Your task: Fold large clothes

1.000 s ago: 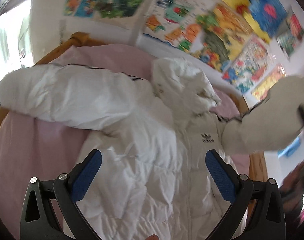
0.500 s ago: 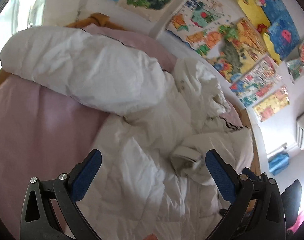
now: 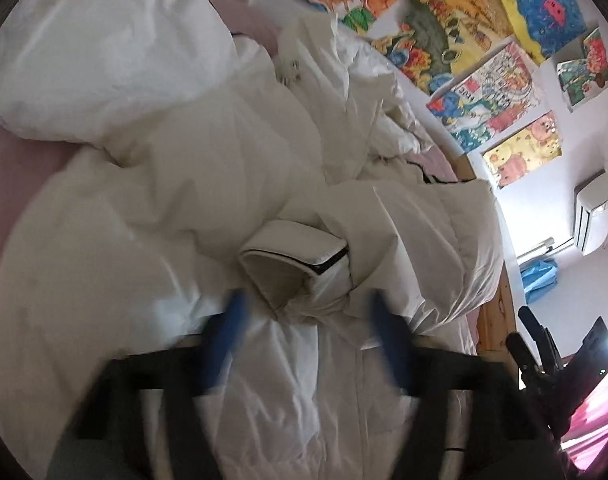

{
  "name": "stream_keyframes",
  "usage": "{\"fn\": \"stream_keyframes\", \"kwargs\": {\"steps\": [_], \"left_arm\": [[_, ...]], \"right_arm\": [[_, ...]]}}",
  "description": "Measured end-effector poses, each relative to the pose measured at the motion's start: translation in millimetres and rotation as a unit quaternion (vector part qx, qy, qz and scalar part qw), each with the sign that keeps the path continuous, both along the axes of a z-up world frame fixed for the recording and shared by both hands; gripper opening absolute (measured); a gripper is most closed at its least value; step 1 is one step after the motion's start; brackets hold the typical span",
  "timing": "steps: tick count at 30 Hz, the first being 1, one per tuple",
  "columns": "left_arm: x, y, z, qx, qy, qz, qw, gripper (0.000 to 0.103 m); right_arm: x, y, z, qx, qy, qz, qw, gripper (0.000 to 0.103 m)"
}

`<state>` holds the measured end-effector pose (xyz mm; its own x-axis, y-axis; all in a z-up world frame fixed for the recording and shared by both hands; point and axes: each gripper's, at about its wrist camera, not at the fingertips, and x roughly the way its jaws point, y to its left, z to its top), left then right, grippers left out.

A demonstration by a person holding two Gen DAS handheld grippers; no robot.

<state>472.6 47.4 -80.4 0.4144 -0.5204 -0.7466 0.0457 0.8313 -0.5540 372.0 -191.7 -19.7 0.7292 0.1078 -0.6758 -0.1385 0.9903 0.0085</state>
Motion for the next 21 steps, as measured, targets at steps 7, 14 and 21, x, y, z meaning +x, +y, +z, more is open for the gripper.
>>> {"fn": "stream_keyframes", "kwargs": {"steps": [7, 14, 21], "left_arm": [[11, -5, 16, 0.025, -0.048, 0.015, 0.9984, 0.003], [11, 18, 52, 0.168, -0.105, 0.048, 0.979, 0.002], [11, 2, 51, 0.26, -0.115, 0.02, 0.9587, 0.002]], "right_arm": [[0, -8, -8, 0.011, 0.015, -0.012, 1.0, 0.096], [13, -34, -13, 0.086, 0.032, -0.041, 0.995, 0.096], [87, -91, -39, 0.215, 0.088, -0.106, 0.967, 0.096]]}}
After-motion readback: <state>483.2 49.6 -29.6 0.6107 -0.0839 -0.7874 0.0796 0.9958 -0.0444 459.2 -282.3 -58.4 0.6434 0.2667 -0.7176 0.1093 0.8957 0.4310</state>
